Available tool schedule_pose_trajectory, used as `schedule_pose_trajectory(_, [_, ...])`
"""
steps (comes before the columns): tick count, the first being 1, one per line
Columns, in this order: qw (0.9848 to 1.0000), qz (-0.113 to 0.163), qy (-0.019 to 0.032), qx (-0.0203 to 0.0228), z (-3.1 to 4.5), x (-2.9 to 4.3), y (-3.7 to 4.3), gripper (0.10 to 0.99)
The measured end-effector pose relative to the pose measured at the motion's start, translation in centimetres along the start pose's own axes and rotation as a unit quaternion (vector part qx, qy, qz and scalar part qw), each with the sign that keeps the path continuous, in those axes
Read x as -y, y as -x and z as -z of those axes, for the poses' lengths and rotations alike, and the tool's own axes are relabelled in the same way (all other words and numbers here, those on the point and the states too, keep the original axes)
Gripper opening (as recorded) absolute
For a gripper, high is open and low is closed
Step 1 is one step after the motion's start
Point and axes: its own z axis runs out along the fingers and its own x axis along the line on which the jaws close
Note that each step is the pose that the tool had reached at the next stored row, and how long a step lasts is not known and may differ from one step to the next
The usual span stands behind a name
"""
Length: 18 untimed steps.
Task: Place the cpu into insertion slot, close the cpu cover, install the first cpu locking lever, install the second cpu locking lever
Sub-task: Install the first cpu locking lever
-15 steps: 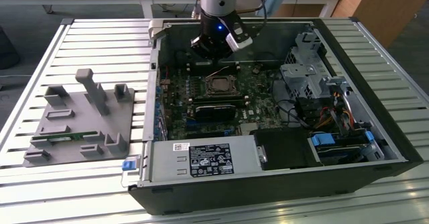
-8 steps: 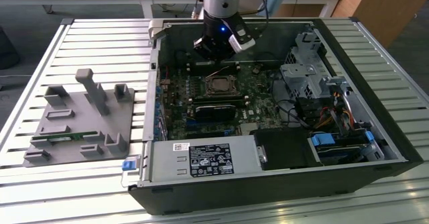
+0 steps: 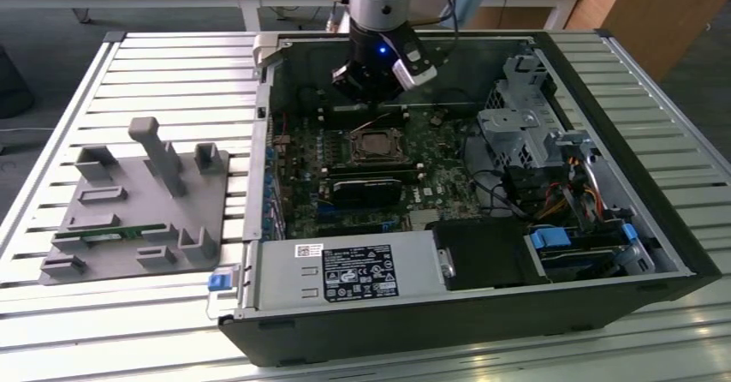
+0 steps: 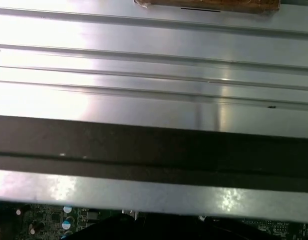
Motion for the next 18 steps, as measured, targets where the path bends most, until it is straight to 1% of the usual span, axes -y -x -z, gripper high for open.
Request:
schedule_pose_trajectory(10, [1.0, 0.0, -0.0001, 0.0, -0.57, -0.07, 1.12, 0.106])
schedule_pose_trajectory(18, [1.0, 0.0, -0.0002, -0.0001, -1.19, -0.08, 1.49, 0.106])
